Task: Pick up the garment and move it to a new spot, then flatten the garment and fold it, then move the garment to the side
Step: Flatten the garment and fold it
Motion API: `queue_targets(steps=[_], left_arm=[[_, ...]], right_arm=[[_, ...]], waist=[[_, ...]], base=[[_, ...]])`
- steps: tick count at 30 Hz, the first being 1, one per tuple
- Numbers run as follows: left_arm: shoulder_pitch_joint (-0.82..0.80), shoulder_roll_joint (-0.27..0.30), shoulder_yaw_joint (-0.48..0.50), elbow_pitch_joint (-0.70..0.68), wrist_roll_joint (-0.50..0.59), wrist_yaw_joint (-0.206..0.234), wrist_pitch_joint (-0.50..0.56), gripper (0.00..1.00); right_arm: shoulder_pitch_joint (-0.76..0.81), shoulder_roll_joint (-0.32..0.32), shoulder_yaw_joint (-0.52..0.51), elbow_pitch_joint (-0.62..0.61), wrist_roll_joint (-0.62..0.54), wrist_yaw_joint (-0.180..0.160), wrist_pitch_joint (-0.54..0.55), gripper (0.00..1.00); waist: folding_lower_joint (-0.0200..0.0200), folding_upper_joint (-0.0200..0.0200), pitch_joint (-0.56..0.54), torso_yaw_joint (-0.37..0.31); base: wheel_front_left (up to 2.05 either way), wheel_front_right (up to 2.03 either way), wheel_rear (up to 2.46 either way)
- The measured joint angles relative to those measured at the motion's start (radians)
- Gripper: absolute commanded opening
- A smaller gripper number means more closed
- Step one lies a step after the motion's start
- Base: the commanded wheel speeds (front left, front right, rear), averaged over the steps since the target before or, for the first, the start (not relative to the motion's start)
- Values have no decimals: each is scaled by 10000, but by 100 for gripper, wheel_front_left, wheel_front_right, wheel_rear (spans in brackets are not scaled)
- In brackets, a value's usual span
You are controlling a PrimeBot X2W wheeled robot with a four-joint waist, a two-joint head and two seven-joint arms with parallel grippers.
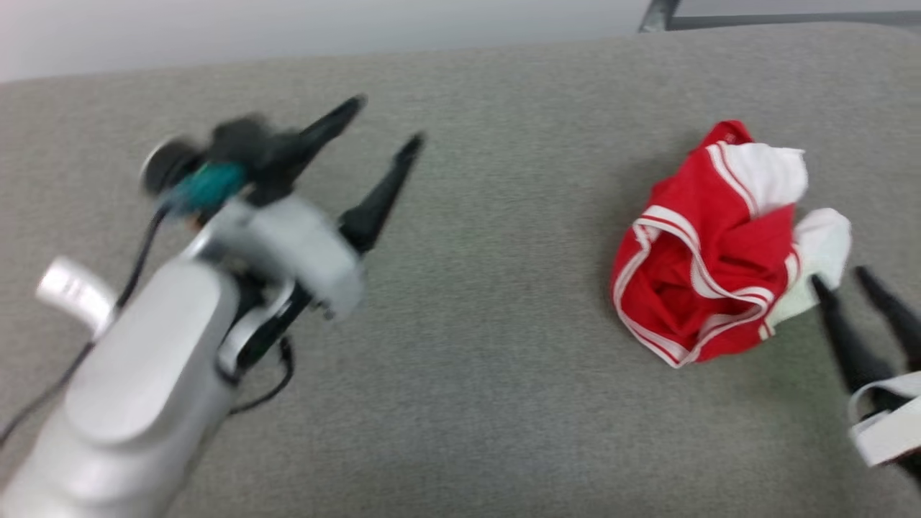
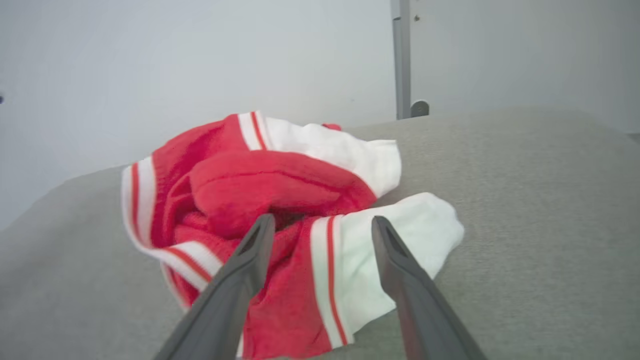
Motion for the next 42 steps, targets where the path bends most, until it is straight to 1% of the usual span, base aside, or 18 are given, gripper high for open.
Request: queue_targets(steps=[4, 8, 11, 14, 18, 22, 25, 27, 28, 29, 30, 33, 36, 38, 42], left_arm=[[-2148, -169, -1661, 755, -1335, 0, 1607, 100], [-3894, -773, -3037, 2102, -2997, 0, 3296, 100], [-4754, -1279, -3791, 3076, -4257, 0, 4744, 100], [-5390, -1802, -4038, 3990, -5356, 0, 5808, 100], [-5892, -2397, -3998, 5248, -6410, 0, 6679, 100], [-6219, -2830, -4019, 6311, -6972, 0, 7553, 100], [-6449, -2997, -4109, 6880, -7026, 0, 7762, 100], [-6499, -3193, -3975, 7216, -7287, 0, 7808, 100], [-6524, -3287, -3956, 7365, -7371, 0, 7808, 46], [-6552, -3367, -3969, 7405, -7371, 0, 7779, 13], [-6578, -3453, -3963, 7432, -7402, 0, 7712, 0], [-6595, -3499, -3942, 7302, -7492, 0, 7405, 0], [-6654, -3327, -3856, 6878, -7507, 0, 6742, 0], [-6628, -3085, -3883, 6378, -7450, 0, 6263, 0], [-6262, -2301, -3670, 5568, -7388, 0, 4959, 0]], right_arm=[[178, 362, 616, -807, -299, -2, 86, 100], [190, 700, 1308, -1256, -573, -2, 155, 100], [182, 920, 1674, -1325, -591, -2, 115, 100], [151, 1060, 1864, -1254, -575, -2, -15, 100], [86, 1233, 2127, -972, -541, -2, -199, 100], [-99, 1329, 2387, -761, -424, -2, -374, 100], [-238, 1377, 2573, -619, -320, -2, -472, 100], [-366, 1436, 2685, -554, -301, 0, -523, 100], [-408, 1444, 2719, -506, -295, -2, -562, 100], [-451, 1444, 2746, -447, -274, -2, -594, 100], [-476, 1438, 2748, -408, -240, -2, -631, 100], [-478, 1360, 2757, -305, -219, -2, -681, 100], [-477, 1189, 2740, -280, -217, -2, -677, 100], [-473, 1034, 2679, -318, -221, -2, -639, 100], [-466, 719, 2472, -533, -291, -2, -368, 100]], waist=[[0, 0, 58, -465], [0, 0, 179, -997], [0, 0, 302, -1419], [0, 0, 443, -1838], [0, 0, 653, -2349], [0, 0, 865, -2744], [0, 0, 1030, -2952], [0, 0, 1133, -3054], [0, 0, 1179, -3092], [0, 0, 1223, -3117], [0, 0, 1259, -3127], [0, 0, 1299, -3029], [0, 0, 1297, -2807], [0, 0, 1274, -2592], [0, 0, 1169, -2009]], base=[[0, 0, 0], [0, 0, 0], [0, 0, 0], [0, 0, 0], [0, 0, 0], [0, 0, 0], [0, 0, 0], [0, 0, 0], [0, 0, 0], [0, 0, 0], [0, 0, 0], [0, 0, 0], [0, 0, 0], [0, 0, 0], [0, 0, 0]])
